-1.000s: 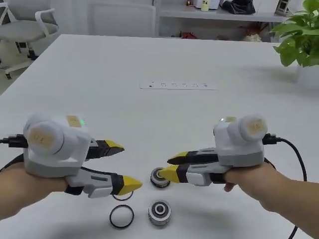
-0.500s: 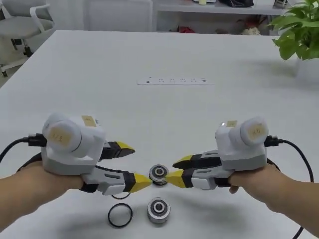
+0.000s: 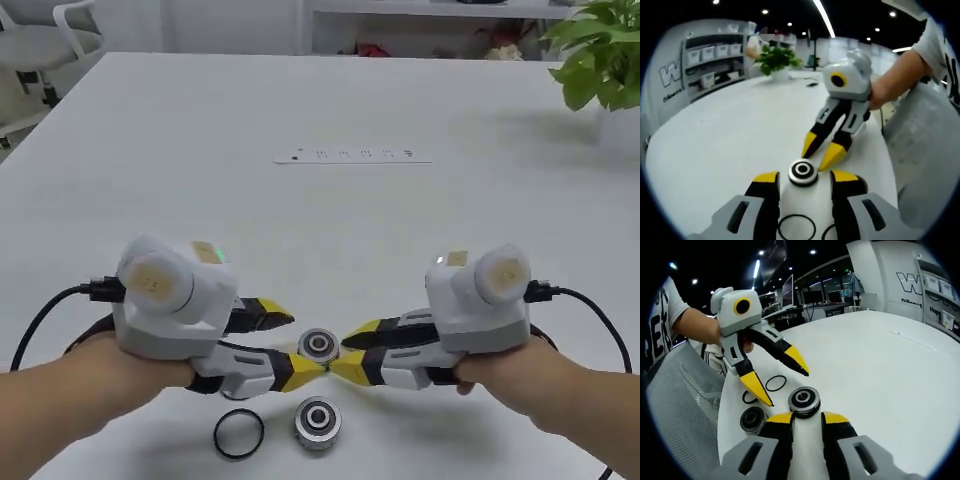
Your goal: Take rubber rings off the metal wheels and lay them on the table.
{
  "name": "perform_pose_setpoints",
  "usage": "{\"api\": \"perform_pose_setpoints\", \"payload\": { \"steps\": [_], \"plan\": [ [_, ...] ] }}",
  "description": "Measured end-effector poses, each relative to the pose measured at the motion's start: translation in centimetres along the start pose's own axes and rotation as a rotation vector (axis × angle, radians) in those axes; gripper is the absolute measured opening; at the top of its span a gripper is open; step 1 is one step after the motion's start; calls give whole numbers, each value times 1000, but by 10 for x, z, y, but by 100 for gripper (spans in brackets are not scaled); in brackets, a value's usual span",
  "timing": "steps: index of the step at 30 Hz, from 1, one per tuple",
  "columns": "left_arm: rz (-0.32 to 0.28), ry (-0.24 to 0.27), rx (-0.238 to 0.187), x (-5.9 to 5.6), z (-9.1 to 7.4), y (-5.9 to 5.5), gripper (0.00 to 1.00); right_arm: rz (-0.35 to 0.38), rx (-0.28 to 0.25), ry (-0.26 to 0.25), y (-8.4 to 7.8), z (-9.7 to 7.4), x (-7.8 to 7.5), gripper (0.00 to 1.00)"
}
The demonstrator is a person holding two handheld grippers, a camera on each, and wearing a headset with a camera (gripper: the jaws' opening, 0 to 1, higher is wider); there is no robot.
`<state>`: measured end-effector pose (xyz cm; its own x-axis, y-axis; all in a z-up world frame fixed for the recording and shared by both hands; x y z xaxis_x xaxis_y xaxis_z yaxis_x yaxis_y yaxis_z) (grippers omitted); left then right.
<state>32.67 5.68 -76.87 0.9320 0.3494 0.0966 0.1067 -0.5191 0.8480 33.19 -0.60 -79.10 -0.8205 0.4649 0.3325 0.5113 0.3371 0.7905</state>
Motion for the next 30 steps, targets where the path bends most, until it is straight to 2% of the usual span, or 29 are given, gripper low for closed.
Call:
{"api": "perform_pose_setpoints", "payload": {
  "steps": [6,13,21,23,26,30],
  "plan": [
    [-1,-3,-9,0,7,4,36,5,-7,0,-1,0,-1,16],
    [4,-16,0,-4,14,3,28,5,-15,0,-1,0,-2,14],
    [-16,19,-10,1,13,2,17,2,-21,-3,-2,1,-3,13],
    [-4,32,-7,3,13,2,15,12,-9,13,-4,1,0,9],
    [20,43,-6,2,14,2,15,-3,-18,5,-3,1,1,8],
    [7,56,-9,2,14,2,14,13,-18,6,-3,1,-1,5]
  ]
}}
Point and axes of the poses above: the centre of the closed fingertips' face, and the gripper's own axes: z roughly forward along the fingers, x roughly to its left, y roughly out of its top, the point moved 3 cm from there along -z, roughly backward along the fingers, and after that the axes turned 10 degrees about z, right-handed, at the moved point
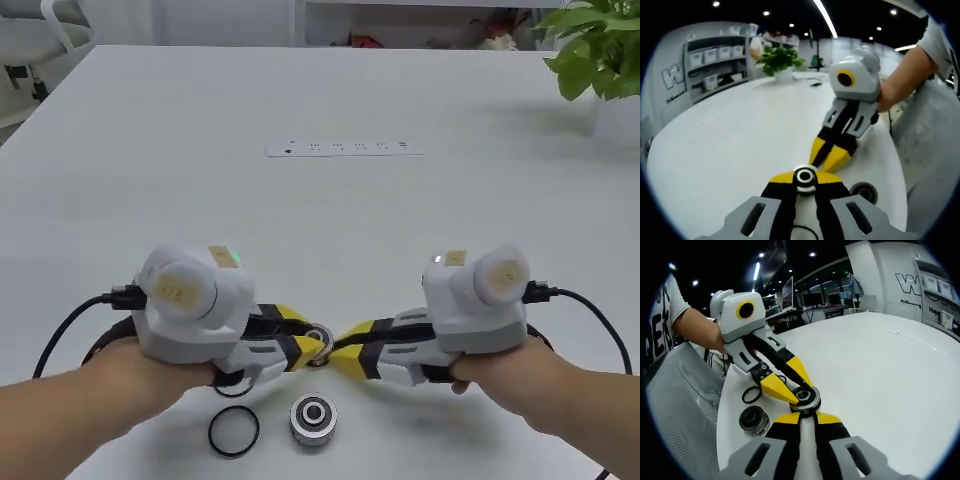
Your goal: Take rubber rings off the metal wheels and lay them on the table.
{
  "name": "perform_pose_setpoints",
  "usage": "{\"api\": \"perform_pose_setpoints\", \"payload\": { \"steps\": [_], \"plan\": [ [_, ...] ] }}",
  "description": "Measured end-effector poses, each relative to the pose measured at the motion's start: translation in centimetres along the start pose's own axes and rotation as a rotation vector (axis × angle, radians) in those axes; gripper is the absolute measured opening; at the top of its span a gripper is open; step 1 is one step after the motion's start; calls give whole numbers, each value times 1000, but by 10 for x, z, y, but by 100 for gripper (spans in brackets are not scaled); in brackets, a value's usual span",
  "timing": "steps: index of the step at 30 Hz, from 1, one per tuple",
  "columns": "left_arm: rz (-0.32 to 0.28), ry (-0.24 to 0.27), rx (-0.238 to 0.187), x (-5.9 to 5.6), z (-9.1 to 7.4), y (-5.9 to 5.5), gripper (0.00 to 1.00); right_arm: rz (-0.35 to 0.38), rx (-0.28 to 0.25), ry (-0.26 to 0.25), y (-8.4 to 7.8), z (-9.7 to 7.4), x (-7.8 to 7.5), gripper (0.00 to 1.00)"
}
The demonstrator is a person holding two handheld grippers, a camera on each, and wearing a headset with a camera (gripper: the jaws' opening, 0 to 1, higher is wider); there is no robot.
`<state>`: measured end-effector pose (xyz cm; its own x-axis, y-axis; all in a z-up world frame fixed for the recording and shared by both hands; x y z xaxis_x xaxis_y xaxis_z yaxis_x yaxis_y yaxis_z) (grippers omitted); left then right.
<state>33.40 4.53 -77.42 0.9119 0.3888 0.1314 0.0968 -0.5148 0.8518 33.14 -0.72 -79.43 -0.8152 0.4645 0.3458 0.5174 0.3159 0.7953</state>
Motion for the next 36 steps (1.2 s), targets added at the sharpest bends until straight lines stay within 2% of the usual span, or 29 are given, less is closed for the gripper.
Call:
{"api": "perform_pose_setpoints", "payload": {
  "steps": [1,6,9,11,15,20,27,36],
  "plan": [
    [0,1,-1,0,0,0,14,4,1,-3,-1,-1,0,1],
    [-11,15,-13,-1,0,0,14,35,-2,-7,0,0,-2,0],
    [-15,21,-17,0,0,-1,14,151,-26,-16,0,0,-4,0],
    [-12,21,-18,0,0,-2,14,204,-35,-15,0,-1,-5,0],
    [3,23,-6,-2,0,-2,13,293,-54,-18,0,-2,-8,0],
    [16,26,6,-3,-1,-2,13,374,-110,-12,7,-8,-13,0],
    [22,50,21,-4,0,-2,12,374,-132,-8,11,-9,-9,0],
    [28,68,40,-5,0,-2,12,351,-122,-10,14,-9,-4,0]
  ]
}}
Point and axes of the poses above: the centre of the closed fingertips' face, and the gripper's own axes: z roughly forward along the fingers, x roughly to its left, y roughly out of its top, the point moved 3 cm from there along -z, roughly backward along the fingers, and after that the axes turned 10 degrees about z, right-handed, at the moved point
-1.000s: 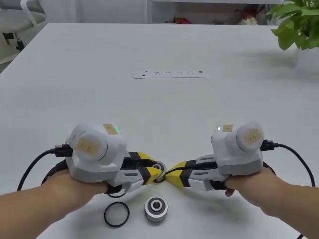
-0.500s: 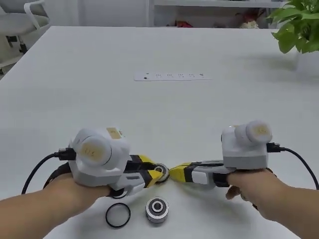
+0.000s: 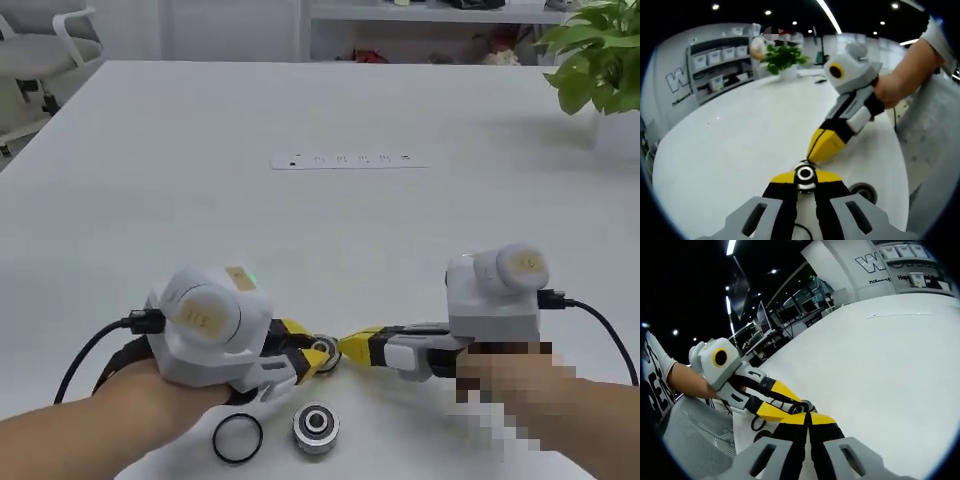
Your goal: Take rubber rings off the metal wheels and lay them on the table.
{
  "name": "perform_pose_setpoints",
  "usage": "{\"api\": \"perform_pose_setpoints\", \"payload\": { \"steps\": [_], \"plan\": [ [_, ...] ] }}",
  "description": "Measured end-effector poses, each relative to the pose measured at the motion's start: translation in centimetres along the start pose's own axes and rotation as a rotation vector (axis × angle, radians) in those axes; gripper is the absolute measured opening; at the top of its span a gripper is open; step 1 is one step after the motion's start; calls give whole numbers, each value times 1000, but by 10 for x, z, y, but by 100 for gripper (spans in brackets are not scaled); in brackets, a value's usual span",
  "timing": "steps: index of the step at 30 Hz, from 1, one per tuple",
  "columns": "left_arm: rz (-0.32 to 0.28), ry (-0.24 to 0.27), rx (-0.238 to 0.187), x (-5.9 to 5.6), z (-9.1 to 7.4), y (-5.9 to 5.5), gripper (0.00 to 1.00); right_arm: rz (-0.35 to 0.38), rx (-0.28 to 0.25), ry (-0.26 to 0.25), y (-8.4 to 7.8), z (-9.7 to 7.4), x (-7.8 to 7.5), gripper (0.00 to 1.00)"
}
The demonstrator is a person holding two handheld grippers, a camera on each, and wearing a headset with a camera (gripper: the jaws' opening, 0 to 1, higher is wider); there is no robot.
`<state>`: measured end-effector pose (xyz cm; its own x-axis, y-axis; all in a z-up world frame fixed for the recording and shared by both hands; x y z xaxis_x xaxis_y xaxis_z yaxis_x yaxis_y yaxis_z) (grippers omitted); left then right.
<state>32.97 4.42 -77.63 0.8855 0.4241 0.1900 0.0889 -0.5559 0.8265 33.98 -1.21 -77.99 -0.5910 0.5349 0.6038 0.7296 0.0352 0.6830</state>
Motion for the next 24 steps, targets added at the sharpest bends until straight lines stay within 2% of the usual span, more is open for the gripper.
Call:
{"api": "perform_pose_setpoints", "payload": {
  "steps": [18,20,21,22,24],
  "plan": [
    [15,1,7,-3,-1,0,12,-39,22,28,-3,2,9,0],
    [16,0,5,-4,-1,1,12,-28,23,55,-4,3,16,0],
    [17,0,7,-4,-1,1,12,-46,-18,101,3,6,25,0],
    [18,-1,6,-4,-1,1,12,-60,16,70,0,5,23,0],
    [19,-3,6,-3,-1,1,12,-56,21,66,-1,5,20,0]
  ]
}}
Point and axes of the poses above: the centre of the closed fingertips' face, and the gripper's own axes: z roughly forward along the fingers, x roughly to its left, y roughly out of its top, the point moved 3 cm from there along -z, roughly backward along the fingers, and after that the axes turned 10 degrees about z, right-handed, at the moved point
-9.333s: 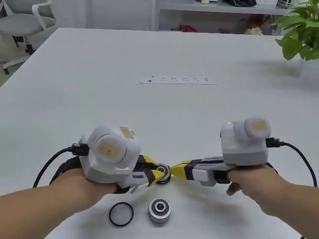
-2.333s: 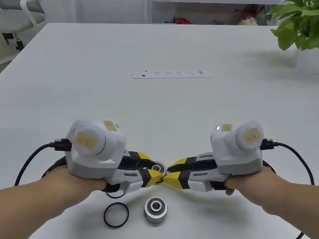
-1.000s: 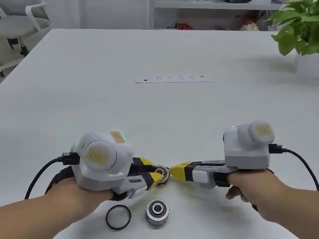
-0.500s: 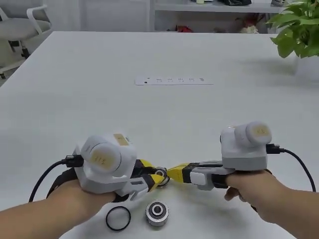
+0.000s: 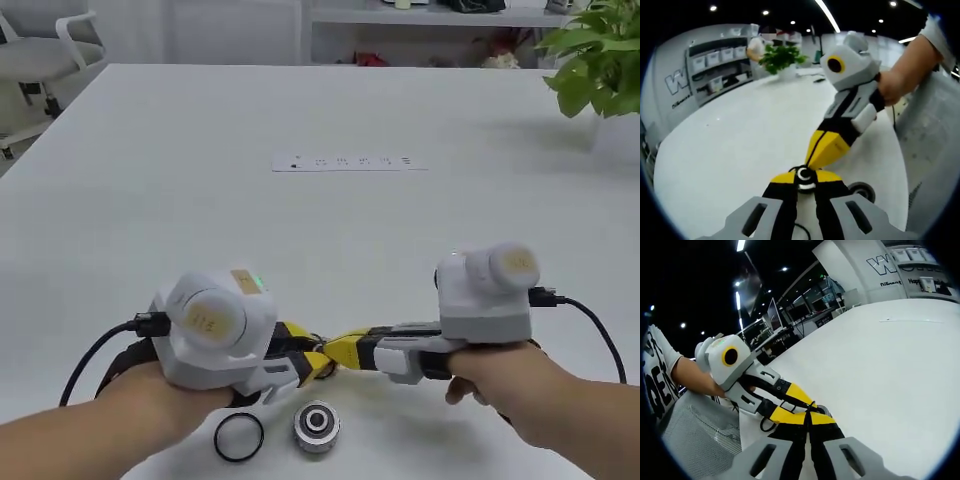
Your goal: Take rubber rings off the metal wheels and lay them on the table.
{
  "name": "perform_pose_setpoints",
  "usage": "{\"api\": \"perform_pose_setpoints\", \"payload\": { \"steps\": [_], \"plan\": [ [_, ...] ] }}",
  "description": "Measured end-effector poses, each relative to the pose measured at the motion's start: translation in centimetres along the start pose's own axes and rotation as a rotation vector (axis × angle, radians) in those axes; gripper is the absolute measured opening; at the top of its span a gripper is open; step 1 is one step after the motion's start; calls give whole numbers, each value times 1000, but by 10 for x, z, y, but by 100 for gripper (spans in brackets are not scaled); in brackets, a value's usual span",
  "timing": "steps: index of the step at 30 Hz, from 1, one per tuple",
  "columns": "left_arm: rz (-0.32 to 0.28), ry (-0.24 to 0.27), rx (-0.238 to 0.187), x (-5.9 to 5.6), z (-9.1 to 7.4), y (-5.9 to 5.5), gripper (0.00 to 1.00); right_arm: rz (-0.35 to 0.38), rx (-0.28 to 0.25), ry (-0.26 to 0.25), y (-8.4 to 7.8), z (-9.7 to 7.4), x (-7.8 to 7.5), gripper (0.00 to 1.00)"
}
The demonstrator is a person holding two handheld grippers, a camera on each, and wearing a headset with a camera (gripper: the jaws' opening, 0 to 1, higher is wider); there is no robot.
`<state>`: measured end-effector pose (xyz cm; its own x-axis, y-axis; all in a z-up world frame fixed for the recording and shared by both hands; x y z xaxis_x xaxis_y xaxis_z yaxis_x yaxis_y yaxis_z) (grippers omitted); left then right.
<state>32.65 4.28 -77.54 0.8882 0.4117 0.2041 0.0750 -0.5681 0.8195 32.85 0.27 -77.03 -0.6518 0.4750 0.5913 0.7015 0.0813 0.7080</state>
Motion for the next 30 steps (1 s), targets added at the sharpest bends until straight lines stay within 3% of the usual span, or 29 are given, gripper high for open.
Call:
{"api": "perform_pose_setpoints", "payload": {
  "steps": [7,13,21,30],
  "plan": [
    [3,-10,-10,1,0,-1,13,4,-2,-26,-2,-4,-8,0],
    [12,-36,-1,1,-2,0,15,18,-16,-20,3,-6,-5,0],
    [15,-72,-27,0,-19,4,26,22,-26,-4,8,-6,3,0],
    [11,-61,-84,5,-45,12,35,29,-43,11,15,-8,13,0]
  ]
}}
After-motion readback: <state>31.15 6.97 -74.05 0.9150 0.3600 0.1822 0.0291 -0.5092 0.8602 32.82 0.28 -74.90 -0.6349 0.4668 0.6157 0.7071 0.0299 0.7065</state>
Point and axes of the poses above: the centre of the closed fingertips' face, and the gripper's own axes: z roughly forward along the fingers, x roughly to its left, y roughly out of its top, the point moved 3 cm from there along -z, roughly backward along the fingers, and after that the axes turned 10 degrees about z, right-handed, at the moved point
